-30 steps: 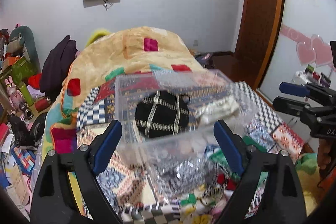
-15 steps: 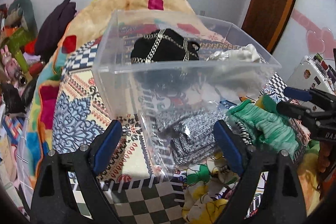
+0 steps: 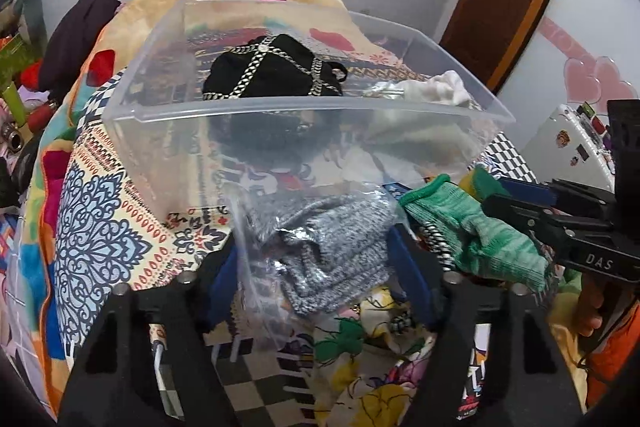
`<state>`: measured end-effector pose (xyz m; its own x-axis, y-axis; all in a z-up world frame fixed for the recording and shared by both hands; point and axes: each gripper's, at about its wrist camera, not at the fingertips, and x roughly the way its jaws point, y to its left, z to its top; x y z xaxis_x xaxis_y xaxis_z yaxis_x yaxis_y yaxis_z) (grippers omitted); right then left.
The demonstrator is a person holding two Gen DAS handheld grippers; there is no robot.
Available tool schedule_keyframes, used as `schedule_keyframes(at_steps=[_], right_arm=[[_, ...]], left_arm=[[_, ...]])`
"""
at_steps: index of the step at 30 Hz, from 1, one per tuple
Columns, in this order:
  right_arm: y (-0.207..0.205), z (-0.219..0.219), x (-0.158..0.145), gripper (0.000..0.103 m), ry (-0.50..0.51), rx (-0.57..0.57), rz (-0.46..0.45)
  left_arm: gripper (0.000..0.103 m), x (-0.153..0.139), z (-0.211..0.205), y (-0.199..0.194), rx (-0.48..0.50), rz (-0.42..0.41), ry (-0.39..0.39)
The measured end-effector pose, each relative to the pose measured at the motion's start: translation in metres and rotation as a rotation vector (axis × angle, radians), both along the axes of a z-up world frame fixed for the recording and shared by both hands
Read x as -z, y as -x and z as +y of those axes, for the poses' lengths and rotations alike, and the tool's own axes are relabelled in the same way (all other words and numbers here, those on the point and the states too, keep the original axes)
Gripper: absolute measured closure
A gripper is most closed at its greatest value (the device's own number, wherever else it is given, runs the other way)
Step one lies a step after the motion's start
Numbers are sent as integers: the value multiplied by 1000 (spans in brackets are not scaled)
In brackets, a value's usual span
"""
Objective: Organize soft objects
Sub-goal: 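Grasp the grey knit item in clear bag with left tool while right grasps the sponge, then carry the grey item and green-yellow sponge over the box and release both inside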
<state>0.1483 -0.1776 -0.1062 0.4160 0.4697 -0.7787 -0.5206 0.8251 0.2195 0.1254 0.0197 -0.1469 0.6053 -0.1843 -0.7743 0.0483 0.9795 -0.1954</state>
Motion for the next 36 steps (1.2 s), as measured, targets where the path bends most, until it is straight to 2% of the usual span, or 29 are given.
schedule_keyframes(at_steps=[2, 5, 10, 14, 22, 28, 36], right_arm=[[2, -1, -2, 69, -4, 1, -9], [4, -5, -6, 69, -7, 4, -26], [7, -11, -16, 70, -7, 10, -66], [10, -15, -25, 70, -19, 18, -95], [15, -1, -36, 72, -51, -8, -112], [14, 23, -25, 72, 6, -46, -125], [-2, 15, -2, 72, 55, -21, -47]], left_arm=[[51, -1, -1, 1, 16, -4, 6], [60, -4, -4, 7, 23, -27, -16], [67, -12, -3, 17, 13, -54, -45], [68, -22, 2, 26, -3, -90, -63], [68, -52, 7, 41, -19, -177, -53], [68, -62, 8, 44, -22, -208, -44], [68, -64, 9, 44, -28, -214, -38]])
